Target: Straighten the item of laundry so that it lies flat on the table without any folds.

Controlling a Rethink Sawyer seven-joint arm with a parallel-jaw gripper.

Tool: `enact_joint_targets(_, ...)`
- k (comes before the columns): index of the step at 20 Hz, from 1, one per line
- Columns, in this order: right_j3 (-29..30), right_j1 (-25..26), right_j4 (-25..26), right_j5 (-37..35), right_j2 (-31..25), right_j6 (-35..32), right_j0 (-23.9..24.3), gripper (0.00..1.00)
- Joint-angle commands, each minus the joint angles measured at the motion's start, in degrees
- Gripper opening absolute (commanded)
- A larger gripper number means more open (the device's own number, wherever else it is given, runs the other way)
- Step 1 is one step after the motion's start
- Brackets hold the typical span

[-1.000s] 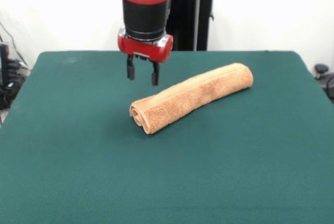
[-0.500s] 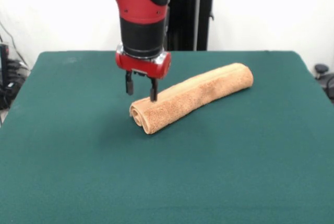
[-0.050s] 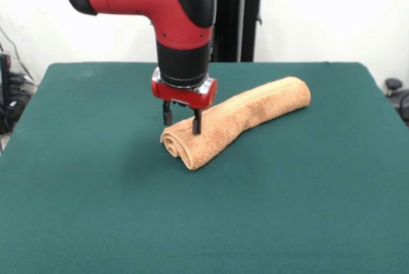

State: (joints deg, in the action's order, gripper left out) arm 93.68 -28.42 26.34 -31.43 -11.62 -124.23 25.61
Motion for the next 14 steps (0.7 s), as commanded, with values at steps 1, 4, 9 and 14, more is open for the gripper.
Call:
enact_joint_targets(1, -0.3, 4.3, 0.9, 1.8, -3.0, -0.3, -3.4, 1.00)
enact_joint_targets(4, -0.3, 4.6, 0.8, 2.4, -2.9, -0.8, -3.6, 1.00)
enact_joint_targets(9, -1.8, 6.2, 0.7, 3.4, -2.4, -1.7, -4.4, 1.00)
enact_joint_targets(14, -2.5, 7.0, 0.7, 4.7, -1.3, -3.2, -5.8, 1.00)
